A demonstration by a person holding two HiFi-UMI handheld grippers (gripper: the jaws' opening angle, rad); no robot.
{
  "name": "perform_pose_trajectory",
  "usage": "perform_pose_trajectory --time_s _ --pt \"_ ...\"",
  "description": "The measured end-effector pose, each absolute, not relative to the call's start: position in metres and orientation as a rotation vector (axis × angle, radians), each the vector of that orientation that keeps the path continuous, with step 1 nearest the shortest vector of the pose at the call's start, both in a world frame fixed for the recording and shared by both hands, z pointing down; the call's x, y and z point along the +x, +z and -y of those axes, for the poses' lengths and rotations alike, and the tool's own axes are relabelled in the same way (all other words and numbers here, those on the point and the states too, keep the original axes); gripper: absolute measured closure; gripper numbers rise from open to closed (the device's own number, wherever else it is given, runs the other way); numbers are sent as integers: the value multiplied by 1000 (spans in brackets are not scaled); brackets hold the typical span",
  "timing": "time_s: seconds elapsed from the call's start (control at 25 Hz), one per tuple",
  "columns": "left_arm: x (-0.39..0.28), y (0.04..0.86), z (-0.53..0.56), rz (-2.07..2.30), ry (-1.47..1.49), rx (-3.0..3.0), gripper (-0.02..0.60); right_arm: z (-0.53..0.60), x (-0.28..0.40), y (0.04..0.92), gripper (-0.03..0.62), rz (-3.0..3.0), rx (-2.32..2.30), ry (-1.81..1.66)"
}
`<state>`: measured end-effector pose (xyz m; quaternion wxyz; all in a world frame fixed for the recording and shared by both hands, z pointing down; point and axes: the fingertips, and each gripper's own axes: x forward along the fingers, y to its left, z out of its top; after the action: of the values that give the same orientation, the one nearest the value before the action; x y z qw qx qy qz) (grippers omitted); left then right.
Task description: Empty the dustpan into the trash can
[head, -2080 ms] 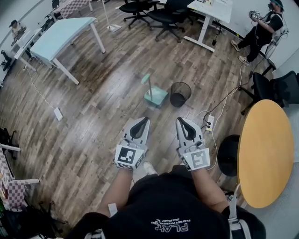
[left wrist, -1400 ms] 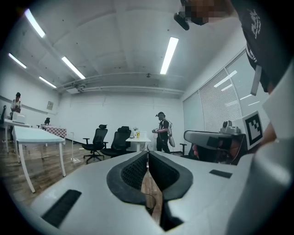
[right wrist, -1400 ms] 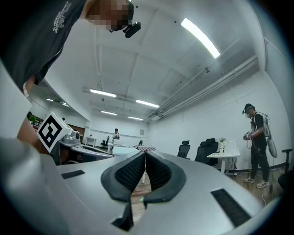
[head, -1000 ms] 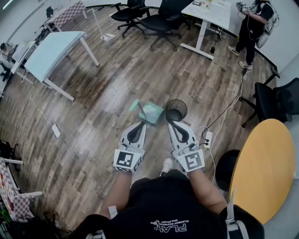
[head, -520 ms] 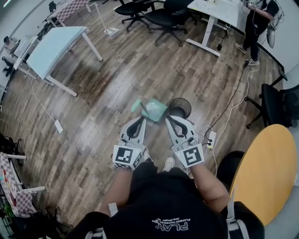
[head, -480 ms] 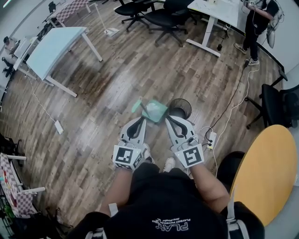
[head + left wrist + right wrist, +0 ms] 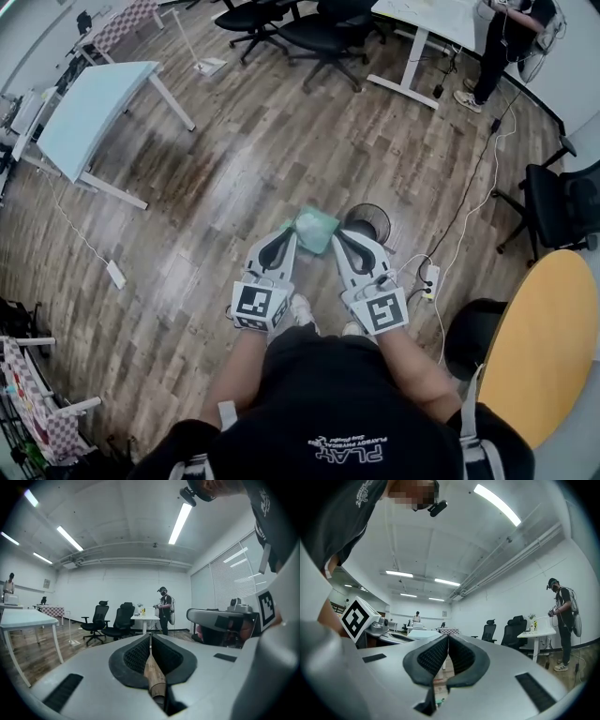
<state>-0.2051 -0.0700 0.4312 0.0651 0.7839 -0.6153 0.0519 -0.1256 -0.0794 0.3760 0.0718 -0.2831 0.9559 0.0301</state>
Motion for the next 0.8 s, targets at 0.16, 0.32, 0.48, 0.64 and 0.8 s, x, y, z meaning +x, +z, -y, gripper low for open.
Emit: perform_pose_trajectory --time_s 0.16,0.32,0.48,0.64,0.8 --pt "-230 443 93 1798 166 2395 555 99 -147 390 569 -2882 -923 96" --pt "-246 462 110 1726 204 2412 555 118 -159 396 569 -2872 -1012 78" --pt "-250 484 129 1678 250 2402 555 135 -165 410 569 -2882 -1040 50" --pt "-251 507 146 1657 296 2358 555 156 -168 430 569 -2918 -1048 -1" --pt "-248 536 165 1630 359 2323 555 178 -168 451 569 -2950 -1040 -34"
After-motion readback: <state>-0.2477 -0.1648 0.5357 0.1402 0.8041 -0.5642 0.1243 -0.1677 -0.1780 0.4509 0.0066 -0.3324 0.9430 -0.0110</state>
